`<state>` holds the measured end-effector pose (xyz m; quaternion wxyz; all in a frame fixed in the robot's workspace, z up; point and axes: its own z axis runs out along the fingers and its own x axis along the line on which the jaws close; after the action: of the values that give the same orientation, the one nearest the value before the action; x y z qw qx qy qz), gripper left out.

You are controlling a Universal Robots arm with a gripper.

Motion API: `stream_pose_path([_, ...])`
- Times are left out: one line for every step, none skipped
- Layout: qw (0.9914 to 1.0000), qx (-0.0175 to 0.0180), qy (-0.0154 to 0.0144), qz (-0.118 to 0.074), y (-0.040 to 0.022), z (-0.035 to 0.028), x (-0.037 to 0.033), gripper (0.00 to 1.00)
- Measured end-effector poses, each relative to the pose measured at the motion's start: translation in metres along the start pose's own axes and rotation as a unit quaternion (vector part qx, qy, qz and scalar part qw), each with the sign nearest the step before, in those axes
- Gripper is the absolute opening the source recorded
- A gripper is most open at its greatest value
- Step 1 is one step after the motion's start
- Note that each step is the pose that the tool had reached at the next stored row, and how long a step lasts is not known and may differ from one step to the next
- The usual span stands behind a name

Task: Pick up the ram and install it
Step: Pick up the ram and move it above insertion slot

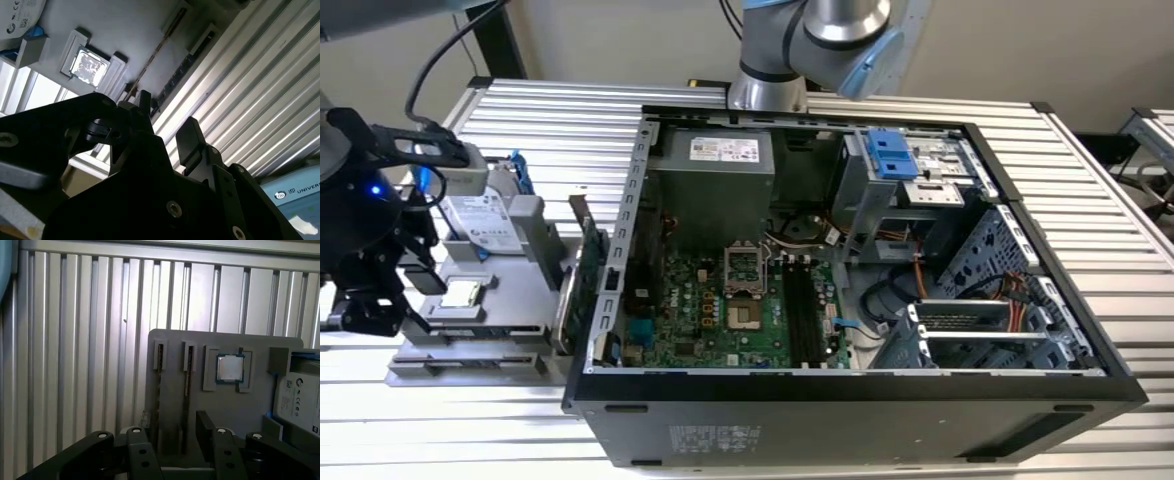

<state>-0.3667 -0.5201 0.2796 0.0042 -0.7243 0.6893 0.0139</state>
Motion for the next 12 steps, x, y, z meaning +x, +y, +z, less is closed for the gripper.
stream_pose_path([1.0,0.0,0.0,0.0,0.0,0.0008,0.0005,1.0])
stream_pose_path([1.0,0.0001,-0.0001,0.0,0.0001,0.0016,0.0006,1.0])
stream_pose_path([1.0,0.0001,0.0,0.0,0.0003,0.0023,0.0006,1.0])
stream_pose_path([1.0,0.0,0.0,0.0,0.0004,0.0032,0.0007,1.0])
stream_pose_path([1.0,0.0,0.0,0.0,0.0005,0.0042,0.0007,1.0])
stream_pose_path([1.0,0.0,0.0,0.001,0.0006,0.0054,0.0008,1.0])
stream_pose_path([1.0,0.0001,0.0001,0.002,0.0007,0.0064,0.0007,1.0])
stream_pose_path([1.0,0.0001,0.0001,0.002,0.0007,0.0075,0.0008,1.0])
stream_pose_path([1.0,0.0,0.0002,0.002,0.0007,0.0086,0.0008,1.0])
stream_pose_path([1.0,0.0001,0.0001,0.002,0.0006,0.0097,0.0009,1.0])
stream_pose_path([1.0,0.0,0.0002,0.002,0.0006,0.011,0.0009,1.0])
stream_pose_path([1.0,0.0001,0.0001,0.002,0.0006,0.0123,0.0009,1.0])
